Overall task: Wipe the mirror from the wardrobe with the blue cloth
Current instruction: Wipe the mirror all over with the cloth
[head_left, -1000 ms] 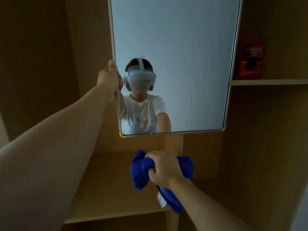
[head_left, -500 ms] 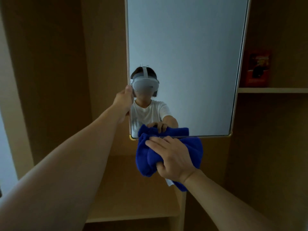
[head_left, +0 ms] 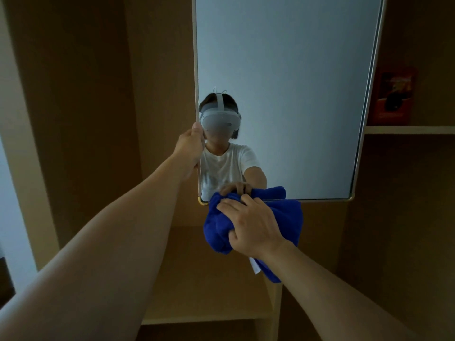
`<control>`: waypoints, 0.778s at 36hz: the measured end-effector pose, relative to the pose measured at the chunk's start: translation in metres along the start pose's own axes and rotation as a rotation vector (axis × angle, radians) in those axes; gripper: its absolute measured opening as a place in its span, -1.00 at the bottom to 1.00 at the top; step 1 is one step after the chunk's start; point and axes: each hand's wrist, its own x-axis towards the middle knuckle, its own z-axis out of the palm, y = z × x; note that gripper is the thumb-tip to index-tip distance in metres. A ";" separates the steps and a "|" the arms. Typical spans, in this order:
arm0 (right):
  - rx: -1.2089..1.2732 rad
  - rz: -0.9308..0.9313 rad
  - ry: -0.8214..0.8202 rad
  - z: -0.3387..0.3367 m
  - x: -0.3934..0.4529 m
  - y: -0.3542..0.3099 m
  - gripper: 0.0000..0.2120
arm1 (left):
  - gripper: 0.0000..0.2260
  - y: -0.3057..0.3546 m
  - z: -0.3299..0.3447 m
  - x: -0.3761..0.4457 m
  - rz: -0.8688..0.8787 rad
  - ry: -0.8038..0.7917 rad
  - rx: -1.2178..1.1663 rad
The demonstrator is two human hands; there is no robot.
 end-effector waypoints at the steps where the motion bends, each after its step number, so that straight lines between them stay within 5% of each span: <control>1: 0.003 0.014 0.004 0.000 -0.002 0.002 -0.54 | -0.62 0.000 0.000 0.000 0.001 0.009 -0.007; 15: 0.062 0.228 0.071 -0.014 -0.016 0.028 -0.61 | -0.62 -0.005 0.004 0.010 0.001 0.062 -0.046; 21: 0.063 0.335 -0.009 -0.019 -0.034 0.047 -0.69 | -0.61 -0.003 0.003 0.004 -0.011 0.067 -0.076; 24: 0.041 0.296 -0.180 -0.017 -0.050 0.046 -0.87 | -0.61 -0.002 0.005 0.003 -0.002 0.086 -0.084; 28: 0.182 0.455 -0.317 0.000 -0.074 0.050 -0.83 | -0.62 -0.001 0.003 0.001 -0.037 0.093 -0.076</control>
